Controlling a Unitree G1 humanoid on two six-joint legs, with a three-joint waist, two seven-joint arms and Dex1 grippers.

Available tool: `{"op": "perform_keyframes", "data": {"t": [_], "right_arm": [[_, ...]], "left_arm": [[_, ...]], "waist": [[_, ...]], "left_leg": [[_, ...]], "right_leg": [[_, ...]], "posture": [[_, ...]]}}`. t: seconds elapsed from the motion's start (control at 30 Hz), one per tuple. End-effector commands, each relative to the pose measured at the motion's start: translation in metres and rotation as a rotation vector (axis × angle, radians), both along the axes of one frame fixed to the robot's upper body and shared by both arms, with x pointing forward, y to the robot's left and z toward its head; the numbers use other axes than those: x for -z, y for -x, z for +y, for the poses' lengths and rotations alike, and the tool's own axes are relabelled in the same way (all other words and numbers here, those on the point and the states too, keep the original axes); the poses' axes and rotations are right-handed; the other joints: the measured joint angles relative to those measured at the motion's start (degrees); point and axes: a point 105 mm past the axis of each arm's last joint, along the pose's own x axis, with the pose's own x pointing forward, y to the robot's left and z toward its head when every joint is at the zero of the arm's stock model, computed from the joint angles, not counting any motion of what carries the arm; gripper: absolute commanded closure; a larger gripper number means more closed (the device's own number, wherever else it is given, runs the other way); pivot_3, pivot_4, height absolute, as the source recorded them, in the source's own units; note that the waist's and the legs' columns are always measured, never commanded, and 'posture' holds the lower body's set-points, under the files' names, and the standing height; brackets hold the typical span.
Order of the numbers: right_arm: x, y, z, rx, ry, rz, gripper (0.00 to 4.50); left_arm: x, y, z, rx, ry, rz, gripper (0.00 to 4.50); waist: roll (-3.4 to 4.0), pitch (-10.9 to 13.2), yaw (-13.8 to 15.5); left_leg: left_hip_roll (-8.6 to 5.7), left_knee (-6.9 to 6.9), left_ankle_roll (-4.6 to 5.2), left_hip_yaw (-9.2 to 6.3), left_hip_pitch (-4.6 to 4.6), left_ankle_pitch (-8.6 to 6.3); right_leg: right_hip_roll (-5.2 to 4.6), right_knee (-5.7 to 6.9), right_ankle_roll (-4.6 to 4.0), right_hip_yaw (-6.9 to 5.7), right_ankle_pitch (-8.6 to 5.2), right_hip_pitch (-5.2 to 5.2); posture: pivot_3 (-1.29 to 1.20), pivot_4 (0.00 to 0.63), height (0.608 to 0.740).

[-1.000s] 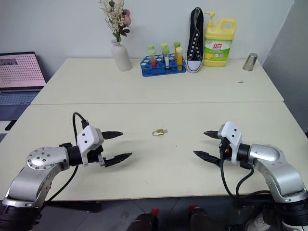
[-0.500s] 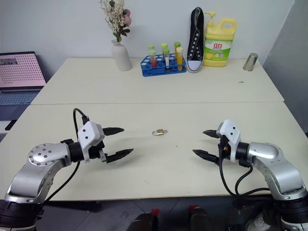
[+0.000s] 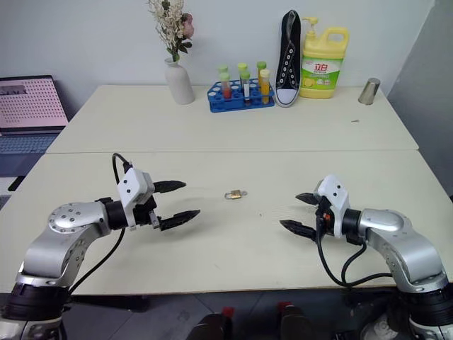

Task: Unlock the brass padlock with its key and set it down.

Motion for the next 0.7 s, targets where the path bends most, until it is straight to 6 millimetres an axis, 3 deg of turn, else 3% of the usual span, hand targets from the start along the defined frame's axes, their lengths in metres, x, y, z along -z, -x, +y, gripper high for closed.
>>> {"op": "perform_keyframes", "data": {"t": [0.03, 0.27, 0.5, 0.7], "right_arm": [[-0.015, 0.0, 0.006, 0.005, -0.024, -0.032, 0.02], [-0.023, -0.006, 0.01, 0.099, -0.044, 0.014, 0.02], [-0.02, 0.009, 0.015, 0.153, -0.037, 0.068, 0.02], [-0.016, 0.024, 0.017, 0.188, -0.036, 0.092, 0.02]], "left_arm": [[-0.002, -0.011, -0.01, 0.03, -0.001, -0.02, 0.0], [0.012, -0.045, -0.035, 0.083, -0.017, -0.013, 0.0], [0.033, -0.085, -0.068, 0.135, -0.062, -0.004, 0.0], [0.046, -0.088, -0.083, 0.213, -0.087, 0.058, 0.0]], "waist": [[0.0, 0.0, 0.0], [-0.01, 0.0, 0.0], [-0.02, 0.0, 0.1], [-0.06, 0.0, -0.2]], "left_leg": [[-0.01, -0.01, 0.0, 0.0, 0.0, 0.0], [-0.09, 0.0, -0.02, -0.05, -0.11, 0.01], [-0.15, 0.03, -0.03, -0.09, -0.29, 0.01], [-0.21, 0.18, -0.07, -0.08, -0.89, 0.04]], "right_leg": [[0.0, -0.05, 0.0, -0.01, 0.0, 0.0], [0.01, -0.19, 0.01, -0.09, 0.03, -0.01], [-0.03, -0.26, 0.01, -0.17, 0.03, -0.09], [-0.07, -0.15, 0.03, -0.16, 0.05, -0.66]], "posture": [[0.0, 0.15, 0.74], [0.0, 0.15, 0.74], [0.0, 0.15, 0.74], [0.0, 0.15, 0.74]]}}
